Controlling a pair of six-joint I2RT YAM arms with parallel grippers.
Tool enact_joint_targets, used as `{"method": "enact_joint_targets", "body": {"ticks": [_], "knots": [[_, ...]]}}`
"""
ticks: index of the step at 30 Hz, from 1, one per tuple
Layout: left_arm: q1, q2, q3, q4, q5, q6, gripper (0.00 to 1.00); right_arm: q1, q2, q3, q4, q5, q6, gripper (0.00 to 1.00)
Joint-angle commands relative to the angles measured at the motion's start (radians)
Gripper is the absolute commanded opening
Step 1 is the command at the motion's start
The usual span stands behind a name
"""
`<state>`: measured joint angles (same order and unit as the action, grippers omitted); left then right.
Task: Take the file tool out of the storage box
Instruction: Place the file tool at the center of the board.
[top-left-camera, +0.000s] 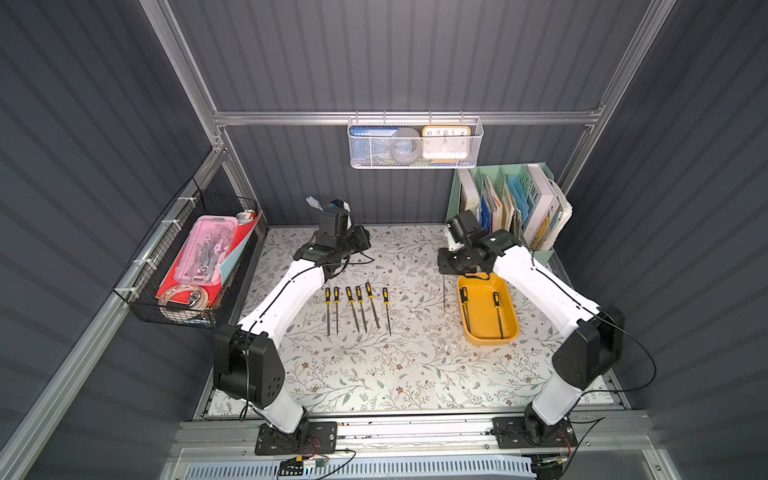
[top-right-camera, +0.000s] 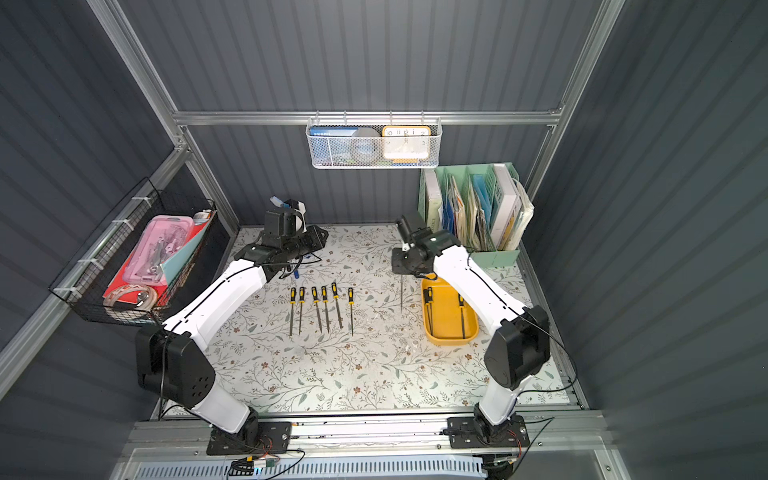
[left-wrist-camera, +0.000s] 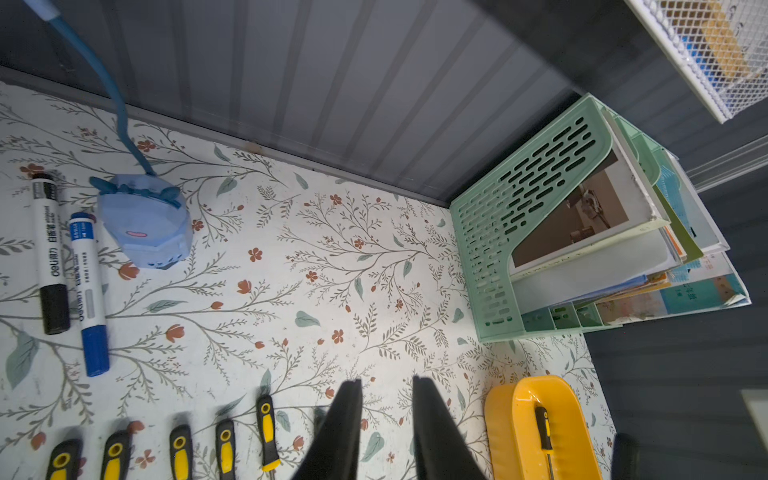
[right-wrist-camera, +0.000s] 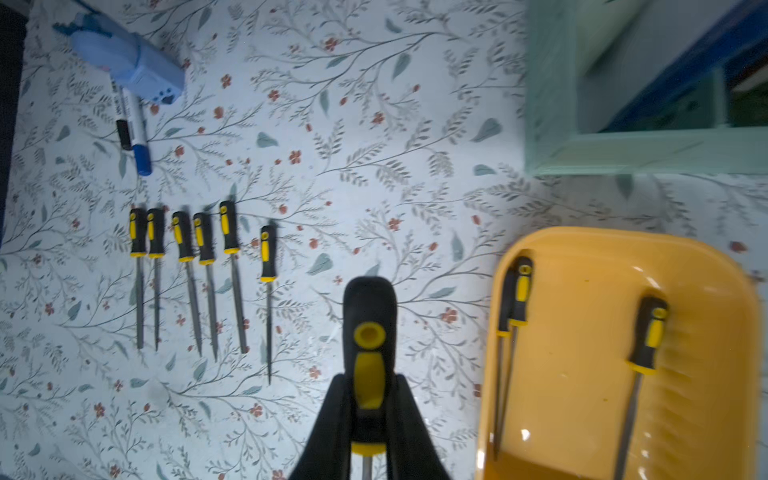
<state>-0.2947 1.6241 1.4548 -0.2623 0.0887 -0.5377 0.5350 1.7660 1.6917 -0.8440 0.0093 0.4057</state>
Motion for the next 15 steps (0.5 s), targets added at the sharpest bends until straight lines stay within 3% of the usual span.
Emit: {"method": "enact_joint_targets", "body": {"ticks": [1, 15], "knots": [[0.0, -0.031, 0.021, -0.02, 0.002, 0.018, 0.26, 0.06, 0.126, 0.051, 0.015, -0.01, 0.08, 0.0], [0.001, -0.086, -0.029, -0.025, 0.013, 0.005, 0.27, 0.134, 0.521, 0.316, 0.004, -0.032, 0.141, 0.0]]}}
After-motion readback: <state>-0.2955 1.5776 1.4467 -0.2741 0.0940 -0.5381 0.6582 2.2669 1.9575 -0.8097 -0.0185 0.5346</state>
